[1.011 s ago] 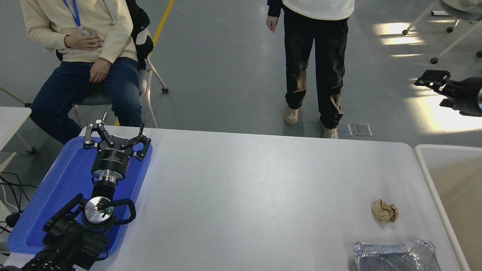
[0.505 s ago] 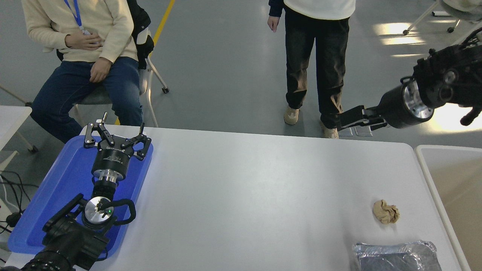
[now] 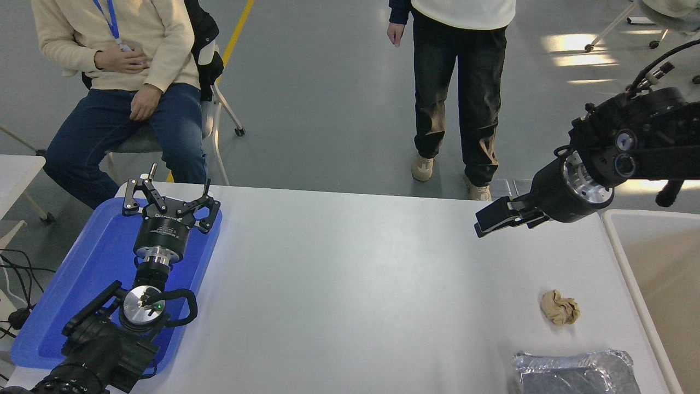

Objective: Pick up paper cup place in dustbin

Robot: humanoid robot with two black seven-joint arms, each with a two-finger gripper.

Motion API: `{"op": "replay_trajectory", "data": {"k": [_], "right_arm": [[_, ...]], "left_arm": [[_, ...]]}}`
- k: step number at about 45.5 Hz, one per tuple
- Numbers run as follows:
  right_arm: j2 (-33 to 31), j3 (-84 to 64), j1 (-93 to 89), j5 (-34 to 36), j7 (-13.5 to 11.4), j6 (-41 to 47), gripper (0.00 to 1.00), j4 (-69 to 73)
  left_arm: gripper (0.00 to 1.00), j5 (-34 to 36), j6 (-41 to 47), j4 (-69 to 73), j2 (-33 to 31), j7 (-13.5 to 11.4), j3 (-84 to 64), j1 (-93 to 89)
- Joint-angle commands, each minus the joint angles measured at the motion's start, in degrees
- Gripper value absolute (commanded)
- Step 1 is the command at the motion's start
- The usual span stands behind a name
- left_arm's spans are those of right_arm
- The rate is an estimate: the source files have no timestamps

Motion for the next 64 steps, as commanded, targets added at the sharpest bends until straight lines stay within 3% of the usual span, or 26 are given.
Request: {"op": "replay_trajectory", "data": {"k": [1, 20, 44, 64], "right_arm": [[-1.4, -0.6, 5.7, 8.8, -0.2, 4.6, 1.00, 4.4], [-2.2, -6.7, 12.0, 9.6, -0.1, 6.1, 1.00, 8.3], [-7.9, -8.3, 16.5, 11.4, 0.0, 11.8, 1.00, 11.9], [-8.1, -11.5, 18.5, 10.1, -0.1, 13.6, 1.00, 11.9]], "left_arm": [[1.00, -0.1, 0.0, 0.0, 0.0, 0.0, 0.0, 0.0], [1.00, -0.1, 0.0, 0.0, 0.0, -0.1, 0.0, 0.0], [1.00, -0.1, 0.1, 0.0, 0.0, -0.1, 0.0, 0.0], [1.00, -0.1, 0.1, 0.0, 0.0, -0.1, 0.0, 0.0]]}}
